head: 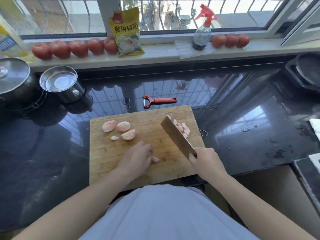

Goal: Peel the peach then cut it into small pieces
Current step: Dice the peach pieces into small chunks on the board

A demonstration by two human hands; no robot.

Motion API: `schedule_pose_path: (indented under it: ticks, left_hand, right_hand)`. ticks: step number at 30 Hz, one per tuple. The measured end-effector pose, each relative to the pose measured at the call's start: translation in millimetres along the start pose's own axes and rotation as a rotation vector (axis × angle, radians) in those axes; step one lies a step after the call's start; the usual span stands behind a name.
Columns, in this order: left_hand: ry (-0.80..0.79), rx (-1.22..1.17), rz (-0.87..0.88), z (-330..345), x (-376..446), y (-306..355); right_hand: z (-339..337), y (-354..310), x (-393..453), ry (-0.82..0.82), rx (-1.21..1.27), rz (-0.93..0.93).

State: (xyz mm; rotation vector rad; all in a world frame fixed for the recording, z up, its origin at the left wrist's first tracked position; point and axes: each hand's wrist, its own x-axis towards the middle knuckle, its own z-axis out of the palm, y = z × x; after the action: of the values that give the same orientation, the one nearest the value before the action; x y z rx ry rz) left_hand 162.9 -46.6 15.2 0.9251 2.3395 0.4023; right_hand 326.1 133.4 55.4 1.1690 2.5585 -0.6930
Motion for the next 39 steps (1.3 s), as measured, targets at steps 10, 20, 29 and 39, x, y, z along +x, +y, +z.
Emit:
schedule_pose_path:
  ticks: [10, 20, 29, 39]
  left_hand:
    - [-0.256, -0.418, -0.347, 19, 3, 27]
    - [-0.194, -0.802, -0.553, 27, -1, 23]
    - [-0.188, -0.793, -0.556, 24, -1, 26]
    - [-0.193, -0.776, -0.561, 20, -1, 29]
  right_hand:
    - [19, -13, -27, -0.165, 0.018, -0.013]
    - [28, -17, -32, -0.284, -0.046, -0.050]
    - [25, -20, -34, -0.272, -0.091, -0.066]
    - [22, -22, -36, -0.257, -0.126, -0.084]
